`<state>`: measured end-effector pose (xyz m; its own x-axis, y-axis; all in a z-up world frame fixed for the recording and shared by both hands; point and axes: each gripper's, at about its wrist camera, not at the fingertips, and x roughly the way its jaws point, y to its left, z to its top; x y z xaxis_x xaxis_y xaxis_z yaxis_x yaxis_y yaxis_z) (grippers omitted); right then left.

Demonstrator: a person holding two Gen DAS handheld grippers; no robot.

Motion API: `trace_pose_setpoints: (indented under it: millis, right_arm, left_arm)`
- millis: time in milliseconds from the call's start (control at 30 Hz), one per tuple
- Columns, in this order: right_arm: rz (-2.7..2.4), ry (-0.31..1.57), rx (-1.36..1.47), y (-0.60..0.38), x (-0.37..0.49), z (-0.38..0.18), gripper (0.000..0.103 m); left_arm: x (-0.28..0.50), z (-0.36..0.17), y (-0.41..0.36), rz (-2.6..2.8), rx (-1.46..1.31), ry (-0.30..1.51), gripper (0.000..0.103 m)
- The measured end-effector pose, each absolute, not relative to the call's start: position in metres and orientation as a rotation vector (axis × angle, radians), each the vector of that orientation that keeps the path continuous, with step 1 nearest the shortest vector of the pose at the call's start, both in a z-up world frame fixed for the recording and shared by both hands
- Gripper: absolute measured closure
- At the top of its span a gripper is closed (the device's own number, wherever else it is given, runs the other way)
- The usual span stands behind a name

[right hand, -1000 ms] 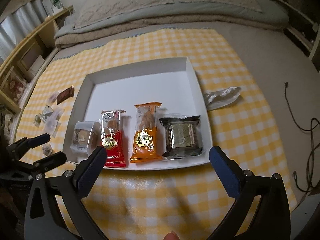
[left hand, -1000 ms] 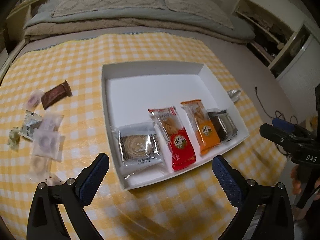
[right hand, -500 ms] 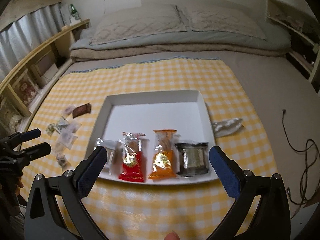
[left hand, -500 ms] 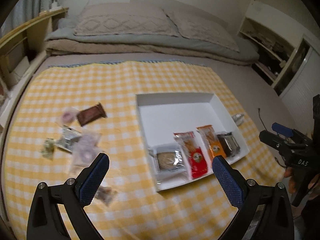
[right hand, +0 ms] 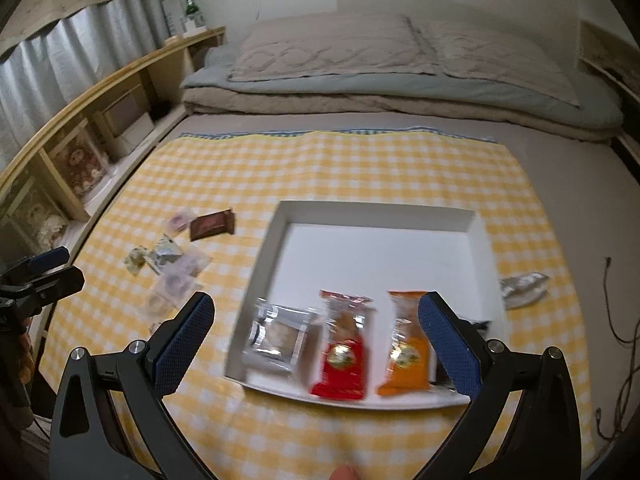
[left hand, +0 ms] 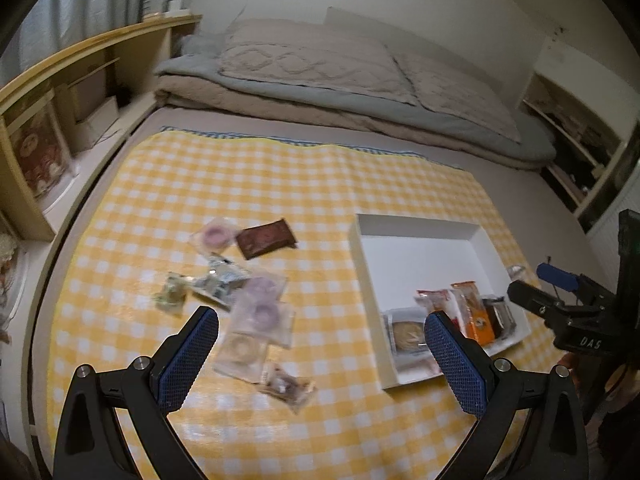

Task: Organize snacks
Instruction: 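Withdraw both grippers from the tray back toward the snack pile, then grasp the small brown-print cookie packet with right gripper while left grasps the ring cookie packet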

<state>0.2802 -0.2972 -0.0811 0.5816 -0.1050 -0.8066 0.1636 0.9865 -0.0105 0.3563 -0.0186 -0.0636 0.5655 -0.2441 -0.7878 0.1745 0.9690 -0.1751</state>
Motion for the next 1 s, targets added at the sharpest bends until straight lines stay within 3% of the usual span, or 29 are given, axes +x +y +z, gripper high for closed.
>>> trace_pose_setpoints:
  millis: [267,500,767,1000]
  right_arm:
    - [-0.006,0.992,0.067,-0.246,0.314,-0.107,0.0]
    - [0.158,1.054,0.011,-0.197,0.337,-0.151,0.0]
    - [0.359,1.144,-0.144,-0.152,0.344,-0.209,0.024]
    - [0.453,1.212,-0.193,-0.133,0.347,-0.24,0.035]
  left_arm:
    - [0.363,-0.063,0.012,-0.197,-0.103,0.946,0.0]
    - [0.38,-0.081,0.031,-0.176,-0.101,1.002,0.01]
    - [0.406,-0.117,0.051,-0.158,-0.086,1.091,0.018]
    - [0.434,-0.158,0.046,-0.2,-0.067,1.185,0.022]
